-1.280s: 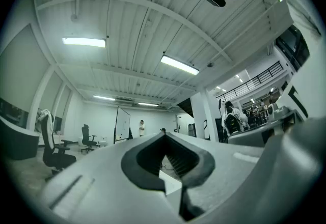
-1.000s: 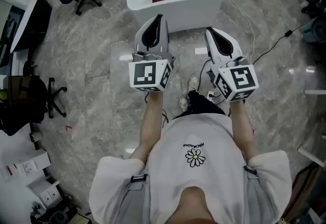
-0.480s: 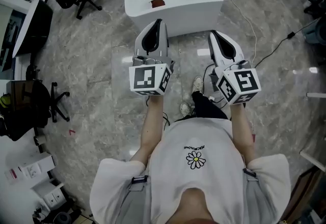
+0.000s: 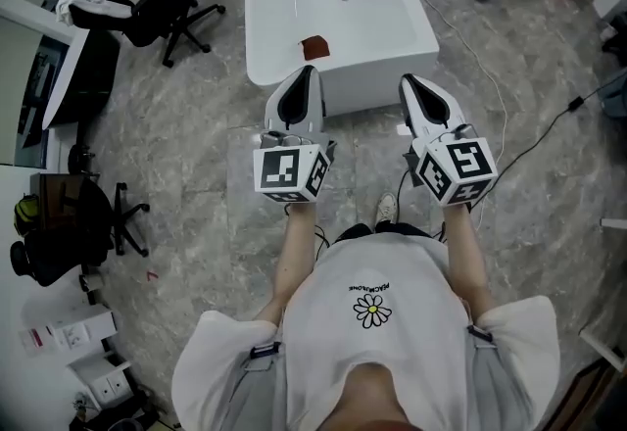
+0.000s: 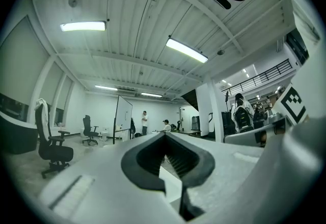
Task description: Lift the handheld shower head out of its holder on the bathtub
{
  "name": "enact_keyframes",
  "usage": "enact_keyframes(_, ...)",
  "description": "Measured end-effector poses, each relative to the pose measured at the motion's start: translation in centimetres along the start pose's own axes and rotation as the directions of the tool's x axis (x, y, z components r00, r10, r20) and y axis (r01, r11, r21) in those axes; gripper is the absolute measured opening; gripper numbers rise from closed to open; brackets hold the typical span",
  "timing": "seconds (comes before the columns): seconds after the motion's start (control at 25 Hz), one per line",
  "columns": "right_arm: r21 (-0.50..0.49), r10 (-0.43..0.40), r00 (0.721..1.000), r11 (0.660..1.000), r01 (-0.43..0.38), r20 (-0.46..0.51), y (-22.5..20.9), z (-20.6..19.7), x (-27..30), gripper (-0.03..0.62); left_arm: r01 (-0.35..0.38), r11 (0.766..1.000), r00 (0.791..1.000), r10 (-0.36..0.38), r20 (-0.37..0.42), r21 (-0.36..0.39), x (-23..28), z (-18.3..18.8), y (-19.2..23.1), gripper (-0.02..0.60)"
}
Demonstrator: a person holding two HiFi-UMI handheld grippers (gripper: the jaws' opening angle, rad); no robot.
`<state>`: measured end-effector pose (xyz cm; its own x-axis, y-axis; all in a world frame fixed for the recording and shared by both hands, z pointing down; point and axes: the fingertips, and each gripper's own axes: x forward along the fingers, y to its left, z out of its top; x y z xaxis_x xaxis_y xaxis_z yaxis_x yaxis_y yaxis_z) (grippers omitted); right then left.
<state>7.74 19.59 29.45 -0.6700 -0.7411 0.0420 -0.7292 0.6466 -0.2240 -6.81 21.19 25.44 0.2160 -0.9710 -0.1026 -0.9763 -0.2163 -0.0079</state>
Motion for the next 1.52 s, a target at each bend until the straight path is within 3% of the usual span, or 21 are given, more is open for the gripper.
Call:
enact_keyframes(0.28,0.013,-0.010,1.000,1.000,0.010,0.016,-3.2,1.2,3.0,0.025,-0.017,1.000,0.999,0.017,0.030,0.008,5.0,0.3,1.7,0.000)
enact_keyframes(0.4,-0.036,-0.024,1.000,0.999,0.024,-0.011,-4.6,1.2,4.8,0.025,0.000,1.000,0.999,0.000,0.039,-0.002,7.3,0.3,2.2,0.000)
enact_keyframes(0.52,-0.010,-0.052,0.999,0.999,0.052,-0.001,-6.4,1.2,7.5,0.025,0.024,0.999,0.999,-0.023,0.047,-0.023,10.4,-0.7,3.8,0.000)
enact_keyframes(0.72,-0.005,-0.122,0.992,0.992,0.122,-0.001,-11.1,1.1,14.3,0.025,0.053,0.995,0.995,-0.046,0.094,-0.083,18.0,-1.8,8.4,0.000)
enact_keyframes(0.88,-0.009,-0.148,0.989,0.989,0.148,0.004,-15.3,3.9,20.8,0.025,0.078,0.992,0.991,-0.067,0.116,-0.096,26.0,-1.3,11.8,0.000)
enact_keyframes(1.08,0.010,-0.198,0.980,0.980,0.198,0.032,-20.7,6.8,29.4,0.025,0.119,0.989,0.989,-0.110,0.102,-0.087,35.3,-1.0,15.4,0.000)
enact_keyframes(1.24,-0.009,-0.219,0.975,0.975,0.220,0.040,-22.4,7.9,34.8,0.025,0.154,0.985,0.986,-0.148,0.080,-0.078,40.1,-1.6,17.7,0.000)
enact_keyframes(1.52,-0.016,-0.170,0.984,0.985,0.171,0.060,-27.6,8.5,38.7,0.025,0.120,0.990,0.992,-0.117,0.053,-0.066,45.9,-4.1,17.0,0.000)
